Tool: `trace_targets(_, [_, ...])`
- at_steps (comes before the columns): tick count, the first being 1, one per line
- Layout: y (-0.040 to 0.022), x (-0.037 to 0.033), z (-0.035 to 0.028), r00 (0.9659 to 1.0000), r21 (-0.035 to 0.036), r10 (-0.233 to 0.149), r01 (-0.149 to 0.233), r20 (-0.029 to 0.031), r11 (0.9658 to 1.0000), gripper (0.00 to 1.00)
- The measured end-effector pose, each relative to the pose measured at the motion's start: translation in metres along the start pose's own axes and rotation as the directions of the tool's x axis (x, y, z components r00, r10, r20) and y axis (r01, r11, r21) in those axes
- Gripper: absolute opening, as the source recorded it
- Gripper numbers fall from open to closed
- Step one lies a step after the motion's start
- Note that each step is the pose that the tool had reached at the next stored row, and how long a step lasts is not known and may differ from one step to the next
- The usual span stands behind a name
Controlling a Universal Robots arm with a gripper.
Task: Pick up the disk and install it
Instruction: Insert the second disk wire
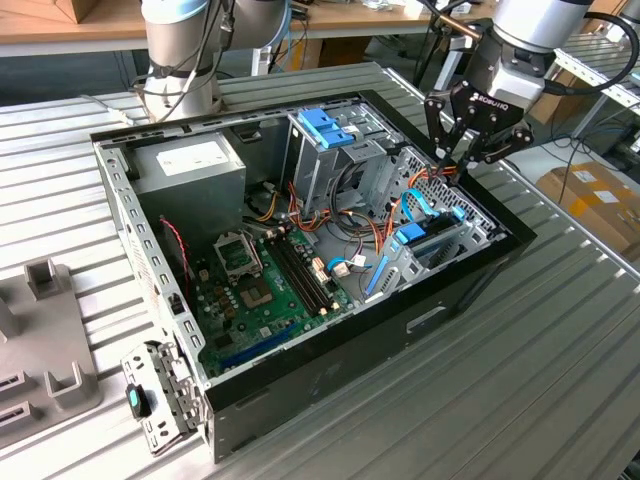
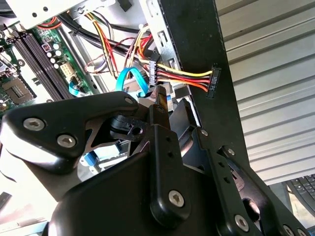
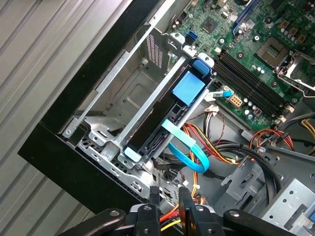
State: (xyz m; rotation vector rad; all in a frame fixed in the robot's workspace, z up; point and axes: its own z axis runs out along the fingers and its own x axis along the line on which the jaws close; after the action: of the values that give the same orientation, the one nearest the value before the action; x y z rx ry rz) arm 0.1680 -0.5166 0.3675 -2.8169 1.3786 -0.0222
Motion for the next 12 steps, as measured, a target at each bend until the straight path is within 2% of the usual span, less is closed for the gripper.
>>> trace_targets(12, [-0.0049, 0.0036, 0.0000, 1.0000, 0.0000, -0.002, 0.002, -0.0001, 1.0000, 0.30])
